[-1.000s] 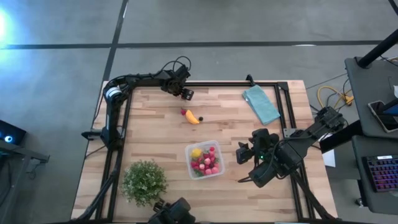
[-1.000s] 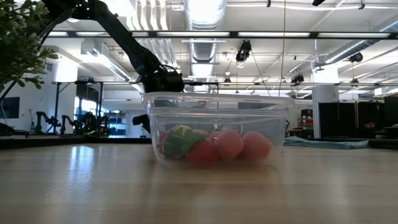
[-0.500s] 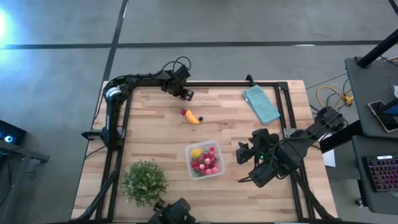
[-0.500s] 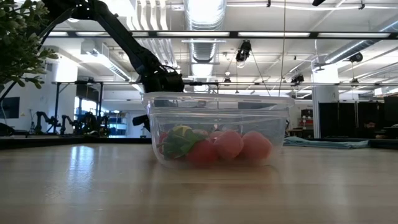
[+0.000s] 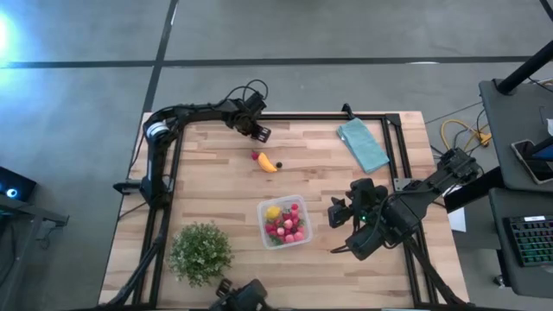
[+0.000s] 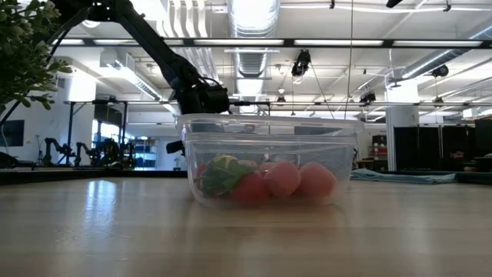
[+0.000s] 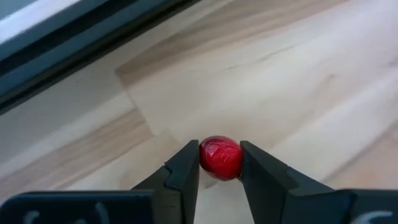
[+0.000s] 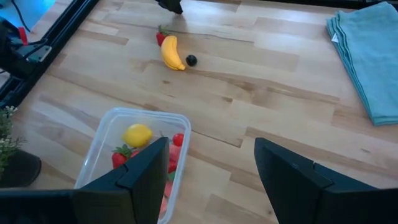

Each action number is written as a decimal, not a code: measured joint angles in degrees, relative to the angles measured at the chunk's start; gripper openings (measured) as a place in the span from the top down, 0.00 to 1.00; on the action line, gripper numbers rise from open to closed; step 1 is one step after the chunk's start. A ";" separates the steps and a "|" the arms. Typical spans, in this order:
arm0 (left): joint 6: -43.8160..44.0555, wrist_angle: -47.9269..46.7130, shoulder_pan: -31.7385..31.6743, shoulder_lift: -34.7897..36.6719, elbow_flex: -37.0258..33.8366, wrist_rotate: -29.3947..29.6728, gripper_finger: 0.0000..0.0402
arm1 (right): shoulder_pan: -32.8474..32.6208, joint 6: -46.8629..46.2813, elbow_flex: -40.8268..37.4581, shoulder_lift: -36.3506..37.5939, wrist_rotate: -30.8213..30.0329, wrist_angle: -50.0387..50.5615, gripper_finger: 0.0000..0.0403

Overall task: Pick and placing Produce into tupperware
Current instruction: Put the red cherry into the transparent bin, then put the plum into the transparent bin

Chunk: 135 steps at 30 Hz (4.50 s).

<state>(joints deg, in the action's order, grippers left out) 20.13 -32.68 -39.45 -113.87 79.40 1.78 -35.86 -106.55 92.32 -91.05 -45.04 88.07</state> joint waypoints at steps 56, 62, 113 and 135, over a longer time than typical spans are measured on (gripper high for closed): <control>22.99 -6.95 50.87 15.80 0.95 4.72 0.32 | 2.56 23.21 -5.14 2.95 10.82 1.78 0.43; 19.82 -7.58 50.59 24.26 0.06 8.49 0.30 | 11.14 50.79 -6.21 2.84 13.65 -9.10 0.43; -5.06 -2.40 15.82 39.87 -25.93 18.22 0.30 | 55.61 123.71 4.28 -32.96 55.47 -42.92 0.43; -5.66 -2.49 14.65 39.83 -26.40 17.77 0.30 | 55.39 118.77 -0.68 -32.96 53.98 -53.04 0.43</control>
<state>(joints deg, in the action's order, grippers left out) 14.47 -35.17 -24.80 -74.04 52.99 19.55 19.53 12.22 91.64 -124.01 8.95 35.03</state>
